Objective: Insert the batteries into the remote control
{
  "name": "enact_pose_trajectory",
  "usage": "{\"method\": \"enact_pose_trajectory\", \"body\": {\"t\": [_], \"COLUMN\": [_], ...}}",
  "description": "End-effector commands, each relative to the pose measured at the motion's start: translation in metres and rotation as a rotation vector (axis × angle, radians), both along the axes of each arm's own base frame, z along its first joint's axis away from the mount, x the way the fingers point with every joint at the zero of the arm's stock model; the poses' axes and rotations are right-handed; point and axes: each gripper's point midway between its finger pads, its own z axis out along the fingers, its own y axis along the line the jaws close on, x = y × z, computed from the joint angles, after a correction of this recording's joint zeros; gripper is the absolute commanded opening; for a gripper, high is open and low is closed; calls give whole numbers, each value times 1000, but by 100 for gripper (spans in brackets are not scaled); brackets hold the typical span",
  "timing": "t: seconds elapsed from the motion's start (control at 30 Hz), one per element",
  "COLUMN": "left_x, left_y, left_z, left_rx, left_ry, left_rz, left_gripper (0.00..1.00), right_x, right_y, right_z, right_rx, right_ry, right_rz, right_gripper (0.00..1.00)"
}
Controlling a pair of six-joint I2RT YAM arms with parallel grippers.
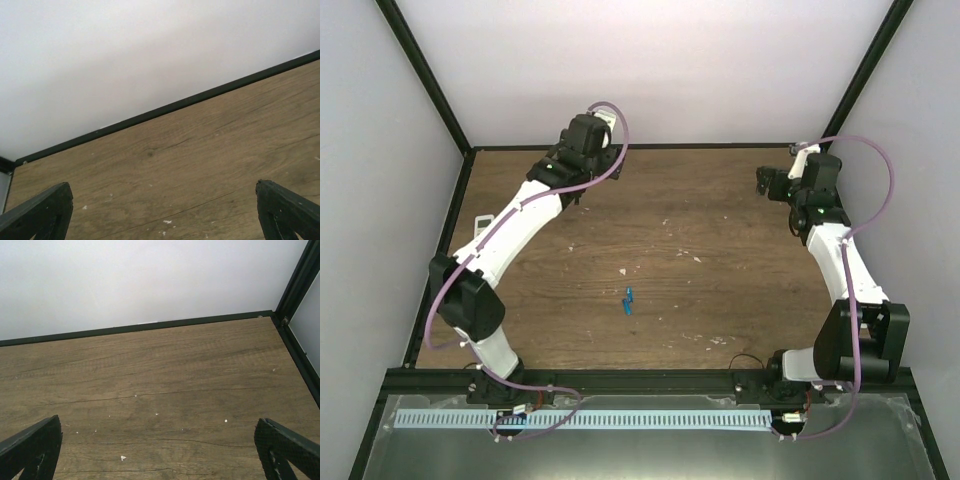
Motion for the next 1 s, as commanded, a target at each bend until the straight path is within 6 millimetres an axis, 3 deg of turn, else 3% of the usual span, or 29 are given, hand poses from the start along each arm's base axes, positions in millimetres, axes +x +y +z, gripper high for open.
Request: {"method": "enact_pose_trajectory", "body": {"t": [0.0,0.23,0.4,0.53,0.7,0.97], "left_x": [-9,-16,-8,3,5,-18], "left_y": [-15,-22,0,54,134,247], "left_z": [26,27,26,17,-7,-65], "left_rx": [-93,-102,-231,-310,-214,-313], "left_ry": [-53,-32,30,77,102,188], "left_rz": [-94,-161,-124,-14,166,402], "left_gripper": [100,100,100,100,100,100], "right_x": [-3,-10,-14,-17,-17,-12], "right_y": [0,-3,0,5,11,39], "right_z": [23,28,35,28,13,9], "right_rx": [-23,-27,-9,8,49,93], "right_ry": [-46,-46,-57,-13,53,73], "right_rz": [-10,-26,-22,6,23,92], "right_gripper": [100,100,100,100,100,100]}}
